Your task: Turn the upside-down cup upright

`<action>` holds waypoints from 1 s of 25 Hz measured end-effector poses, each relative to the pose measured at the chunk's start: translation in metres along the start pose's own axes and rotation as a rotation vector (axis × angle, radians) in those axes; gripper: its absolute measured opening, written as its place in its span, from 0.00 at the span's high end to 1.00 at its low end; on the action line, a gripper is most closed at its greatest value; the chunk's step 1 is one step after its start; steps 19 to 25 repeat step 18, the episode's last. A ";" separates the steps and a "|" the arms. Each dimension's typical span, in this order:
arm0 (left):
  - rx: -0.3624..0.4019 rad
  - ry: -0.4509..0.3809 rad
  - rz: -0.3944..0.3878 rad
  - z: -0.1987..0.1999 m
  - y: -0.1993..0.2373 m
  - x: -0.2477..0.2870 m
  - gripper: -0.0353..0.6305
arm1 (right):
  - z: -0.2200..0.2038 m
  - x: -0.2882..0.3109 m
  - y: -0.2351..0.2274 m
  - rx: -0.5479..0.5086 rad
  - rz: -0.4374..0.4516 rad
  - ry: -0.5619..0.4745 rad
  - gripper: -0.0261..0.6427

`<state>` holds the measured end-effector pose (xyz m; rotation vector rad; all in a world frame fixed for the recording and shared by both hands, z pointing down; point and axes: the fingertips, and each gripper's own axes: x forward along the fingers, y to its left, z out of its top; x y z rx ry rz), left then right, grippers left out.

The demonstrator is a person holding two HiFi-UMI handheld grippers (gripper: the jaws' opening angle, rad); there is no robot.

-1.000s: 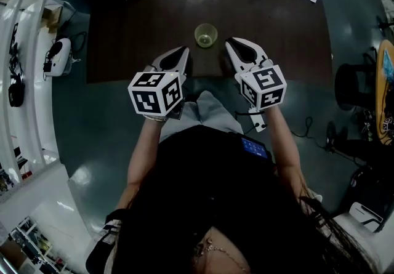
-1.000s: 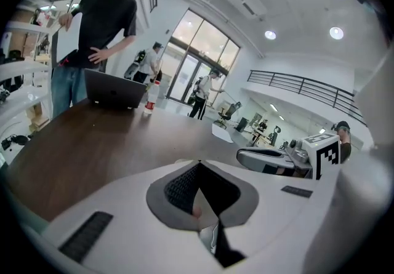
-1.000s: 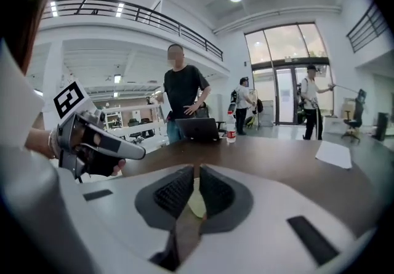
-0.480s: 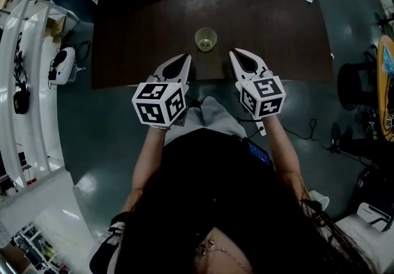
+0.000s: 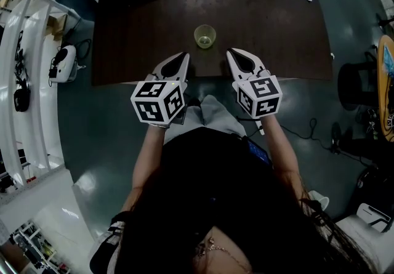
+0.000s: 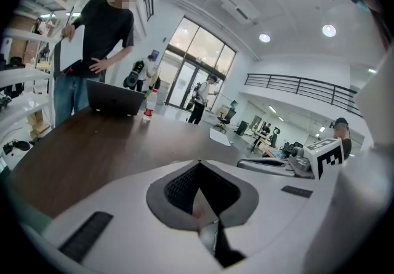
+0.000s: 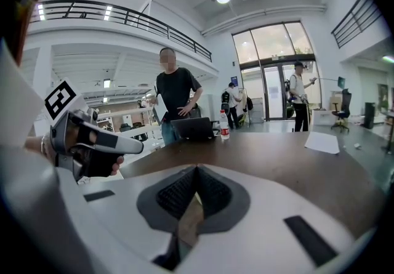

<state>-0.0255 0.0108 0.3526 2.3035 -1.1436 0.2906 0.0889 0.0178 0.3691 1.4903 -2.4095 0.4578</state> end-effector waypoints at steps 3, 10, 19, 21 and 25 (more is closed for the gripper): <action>-0.002 0.002 -0.001 -0.001 -0.001 0.000 0.94 | 0.000 -0.001 0.002 -0.009 0.001 0.000 0.94; -0.003 0.007 -0.001 0.000 -0.003 0.003 0.94 | 0.001 -0.002 0.003 -0.022 0.007 0.001 0.94; -0.004 0.013 -0.002 0.000 -0.003 0.011 0.94 | 0.001 0.002 0.004 -0.054 0.016 0.011 0.94; -0.004 0.013 -0.002 0.000 -0.003 0.011 0.94 | 0.001 0.002 0.004 -0.054 0.016 0.011 0.94; -0.004 0.013 -0.002 0.000 -0.003 0.011 0.94 | 0.001 0.002 0.004 -0.054 0.016 0.011 0.94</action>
